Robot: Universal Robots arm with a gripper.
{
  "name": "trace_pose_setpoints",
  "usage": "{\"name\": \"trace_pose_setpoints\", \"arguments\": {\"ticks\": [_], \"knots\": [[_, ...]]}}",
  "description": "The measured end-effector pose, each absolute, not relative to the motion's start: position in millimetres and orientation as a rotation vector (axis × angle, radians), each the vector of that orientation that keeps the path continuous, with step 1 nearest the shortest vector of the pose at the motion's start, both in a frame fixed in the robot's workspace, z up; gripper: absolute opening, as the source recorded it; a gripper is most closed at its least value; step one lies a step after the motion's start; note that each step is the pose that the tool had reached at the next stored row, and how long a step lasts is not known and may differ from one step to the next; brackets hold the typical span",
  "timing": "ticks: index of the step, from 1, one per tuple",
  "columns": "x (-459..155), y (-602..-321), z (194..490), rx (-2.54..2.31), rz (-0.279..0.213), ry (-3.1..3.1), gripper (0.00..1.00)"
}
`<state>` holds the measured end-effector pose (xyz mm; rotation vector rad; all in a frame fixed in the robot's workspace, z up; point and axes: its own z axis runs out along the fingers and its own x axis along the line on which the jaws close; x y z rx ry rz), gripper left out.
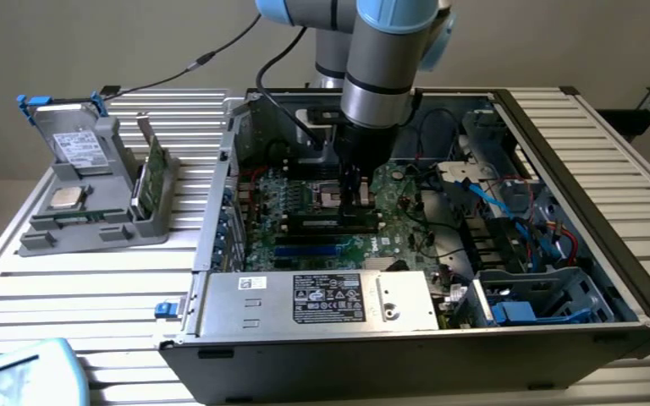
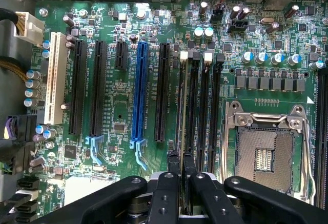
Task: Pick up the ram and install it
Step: 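Insert the ram into the slot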
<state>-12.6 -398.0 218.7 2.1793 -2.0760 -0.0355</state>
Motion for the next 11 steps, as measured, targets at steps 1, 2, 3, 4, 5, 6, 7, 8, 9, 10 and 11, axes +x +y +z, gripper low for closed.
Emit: {"name": "trace_pose_setpoints", "arguments": {"ticks": [1,2,3,4,5,6,7,8,9,10,11], "knots": [[-12.6,-398.0,218.6,2.179,-0.035,-2.076,0.14],[-12.6,-398.0,218.6,2.179,-0.035,-2.076,0.14],[-12.6,-398.0,218.6,2.179,-0.035,-2.076,0.14],[-12.6,-398.0,218.4,2.179,-0.035,-2.076,0.14],[-12.6,-397.9,217.6,2.179,-0.036,-2.076,0.14],[-12.6,-398.0,217.2,2.179,-0.036,-2.076,0.14],[-12.6,-398.0,217.2,2.179,-0.035,-2.076,0.14],[-12.6,-398.0,217.2,2.179,-0.035,-2.076,0.14],[-12.6,-398.0,217.2,2.179,-0.035,-2.076,0.14],[-12.6,-398.0,217.2,2.179,-0.035,-2.076,0.14],[-12.6,-398.0,217.2,2.179,-0.035,-2.076,0.14]]}}
